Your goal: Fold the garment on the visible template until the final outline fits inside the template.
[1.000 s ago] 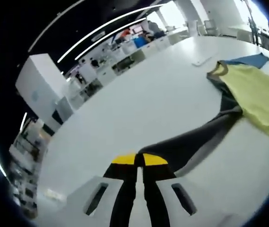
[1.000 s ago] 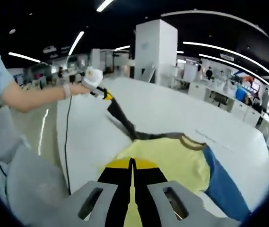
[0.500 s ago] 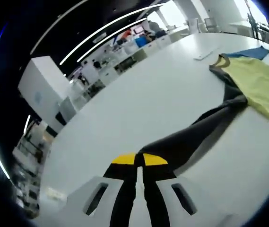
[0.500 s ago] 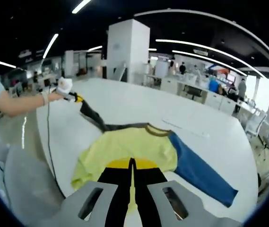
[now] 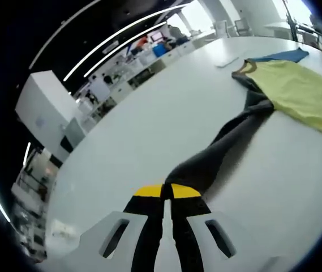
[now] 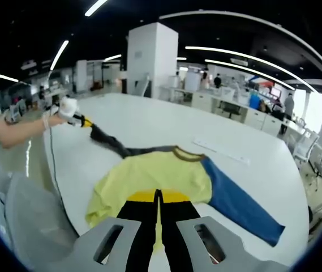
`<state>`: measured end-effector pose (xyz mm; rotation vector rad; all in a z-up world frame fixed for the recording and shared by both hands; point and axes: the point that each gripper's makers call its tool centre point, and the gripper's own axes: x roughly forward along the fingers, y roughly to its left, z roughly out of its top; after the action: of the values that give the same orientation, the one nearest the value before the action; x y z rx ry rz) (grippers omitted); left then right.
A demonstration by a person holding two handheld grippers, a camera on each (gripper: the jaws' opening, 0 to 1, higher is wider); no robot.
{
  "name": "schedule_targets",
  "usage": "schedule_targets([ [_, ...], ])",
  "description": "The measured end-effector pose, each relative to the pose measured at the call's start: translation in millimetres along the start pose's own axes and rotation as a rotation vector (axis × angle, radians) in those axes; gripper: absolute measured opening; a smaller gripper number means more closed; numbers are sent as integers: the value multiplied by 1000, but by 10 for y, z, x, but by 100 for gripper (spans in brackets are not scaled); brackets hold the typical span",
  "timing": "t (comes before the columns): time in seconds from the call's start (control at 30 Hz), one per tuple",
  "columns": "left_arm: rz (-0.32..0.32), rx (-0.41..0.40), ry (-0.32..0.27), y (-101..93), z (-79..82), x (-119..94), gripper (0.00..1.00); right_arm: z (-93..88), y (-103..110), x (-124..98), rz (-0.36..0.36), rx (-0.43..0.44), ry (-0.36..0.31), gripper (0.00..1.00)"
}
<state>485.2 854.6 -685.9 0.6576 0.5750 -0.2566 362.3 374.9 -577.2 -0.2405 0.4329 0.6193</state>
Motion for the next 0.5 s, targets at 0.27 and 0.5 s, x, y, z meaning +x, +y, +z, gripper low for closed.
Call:
schedule_targets([
  [0.27,-55,43,43,-274,-141,-179,0,-31,-68,-67,-17,17,-6,4],
  [0.5,-117,21,78,-511,-320,-237,0,-80,-154,-139,-44,29,0,14],
])
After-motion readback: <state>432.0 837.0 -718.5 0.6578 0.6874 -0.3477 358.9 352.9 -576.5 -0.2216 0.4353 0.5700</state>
